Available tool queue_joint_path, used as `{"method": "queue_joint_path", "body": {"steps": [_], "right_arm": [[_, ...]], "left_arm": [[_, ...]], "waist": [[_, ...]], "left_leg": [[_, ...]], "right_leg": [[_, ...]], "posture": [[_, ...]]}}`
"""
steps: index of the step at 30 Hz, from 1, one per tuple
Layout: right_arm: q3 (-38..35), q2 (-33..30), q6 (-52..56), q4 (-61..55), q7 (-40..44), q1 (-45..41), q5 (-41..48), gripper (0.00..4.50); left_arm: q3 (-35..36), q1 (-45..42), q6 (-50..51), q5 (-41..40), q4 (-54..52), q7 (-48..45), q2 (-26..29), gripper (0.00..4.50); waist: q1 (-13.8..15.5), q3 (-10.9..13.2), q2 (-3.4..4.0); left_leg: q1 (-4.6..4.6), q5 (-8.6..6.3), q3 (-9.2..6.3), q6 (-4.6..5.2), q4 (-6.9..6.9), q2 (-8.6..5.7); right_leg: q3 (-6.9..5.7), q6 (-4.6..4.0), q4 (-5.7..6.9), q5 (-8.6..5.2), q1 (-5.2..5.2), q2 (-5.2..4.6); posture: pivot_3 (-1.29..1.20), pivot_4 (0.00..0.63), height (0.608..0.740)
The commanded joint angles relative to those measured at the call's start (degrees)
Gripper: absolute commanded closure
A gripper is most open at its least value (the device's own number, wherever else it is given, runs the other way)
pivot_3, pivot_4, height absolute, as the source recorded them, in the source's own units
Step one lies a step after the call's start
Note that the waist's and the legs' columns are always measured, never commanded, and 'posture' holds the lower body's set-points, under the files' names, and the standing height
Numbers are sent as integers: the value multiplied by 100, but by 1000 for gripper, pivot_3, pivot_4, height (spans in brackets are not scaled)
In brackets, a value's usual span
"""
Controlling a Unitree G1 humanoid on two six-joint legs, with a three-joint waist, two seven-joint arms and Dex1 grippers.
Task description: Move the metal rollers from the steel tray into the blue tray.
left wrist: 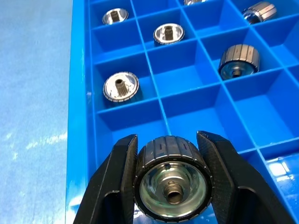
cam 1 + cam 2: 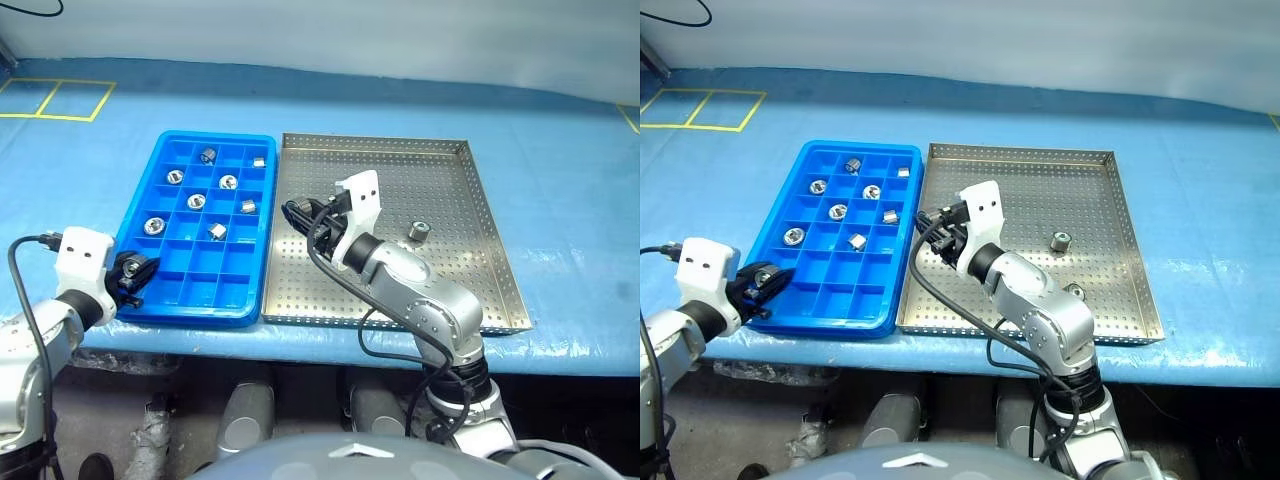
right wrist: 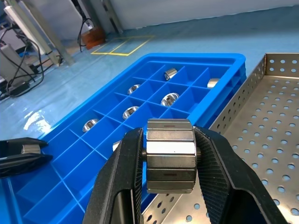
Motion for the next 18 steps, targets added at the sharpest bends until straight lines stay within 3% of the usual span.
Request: {"method": "queue_joint_path", "body": {"steps": [1, 18], "right_arm": [[-35, 76, -111, -138, 22, -15, 1, 3188], [-61, 73, -49, -229, 11, 103, -16, 3188]], "left_arm": [[111, -54, 112, 1, -201, -19, 146, 2732], [669, 172, 412, -114, -516, -569, 809, 2732]], "waist": [[1, 0, 0], [-3, 2, -5]], "left_leg": [[0, 0, 0, 0, -1, 0], [0, 0, 6, -1, -5, 1]], "right_leg": [[-1, -1, 0, 1, 0, 0], [-1, -12, -3, -5, -2, -5]], "posture": [[128, 150, 740], [141, 150, 740]]}}
